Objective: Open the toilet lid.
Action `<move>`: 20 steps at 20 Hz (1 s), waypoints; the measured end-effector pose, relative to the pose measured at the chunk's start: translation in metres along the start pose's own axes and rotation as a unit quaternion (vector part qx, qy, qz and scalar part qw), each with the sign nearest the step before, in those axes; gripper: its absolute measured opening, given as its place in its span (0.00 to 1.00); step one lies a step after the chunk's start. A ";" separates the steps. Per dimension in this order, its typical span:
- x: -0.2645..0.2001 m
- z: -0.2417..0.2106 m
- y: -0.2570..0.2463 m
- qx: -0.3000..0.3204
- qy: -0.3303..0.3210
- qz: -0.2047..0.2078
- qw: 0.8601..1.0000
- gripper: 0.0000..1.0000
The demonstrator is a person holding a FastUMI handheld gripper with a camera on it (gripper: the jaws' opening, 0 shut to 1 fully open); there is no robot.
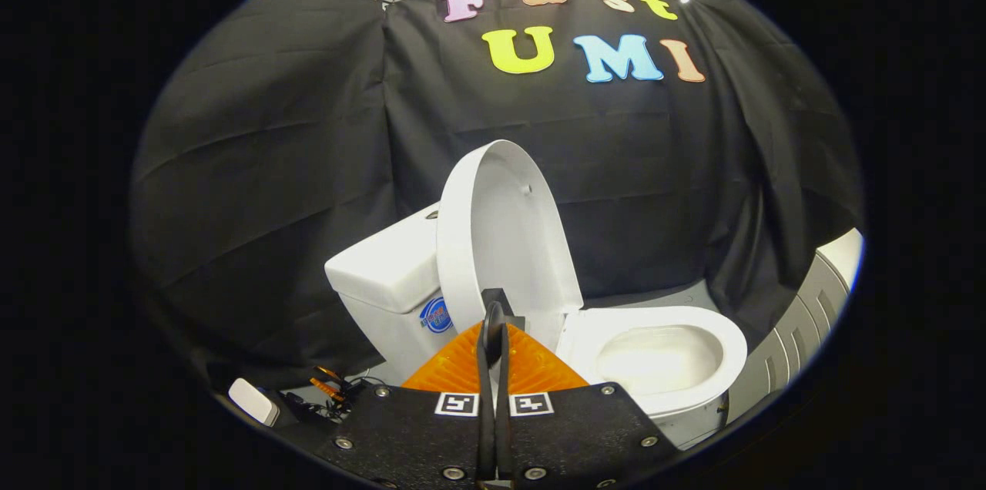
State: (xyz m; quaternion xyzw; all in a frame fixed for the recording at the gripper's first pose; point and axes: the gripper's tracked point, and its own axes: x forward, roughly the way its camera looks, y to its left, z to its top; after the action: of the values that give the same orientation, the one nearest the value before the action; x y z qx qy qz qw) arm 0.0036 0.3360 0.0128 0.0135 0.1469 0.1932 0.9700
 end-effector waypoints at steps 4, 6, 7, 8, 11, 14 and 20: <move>0.002 0.000 0.007 -0.004 -0.002 0.002 1.000 0.00; 0.003 -0.001 0.011 -0.008 -0.002 0.005 1.000 0.01; 0.004 -0.001 0.013 -0.009 -0.002 0.008 1.000 0.00; 0.005 -0.001 0.015 -0.010 -0.003 0.011 1.000 0.01; 0.006 0.001 0.016 -0.013 -0.009 0.018 1.000 0.01; 0.007 0.004 0.014 -0.026 -0.018 0.027 0.999 0.01; -0.009 0.013 0.014 -0.015 -0.032 0.080 0.996 0.38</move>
State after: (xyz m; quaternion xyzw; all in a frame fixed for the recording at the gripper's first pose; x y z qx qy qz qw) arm -0.0057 0.3465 0.0285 0.0167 0.1110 0.2721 0.9557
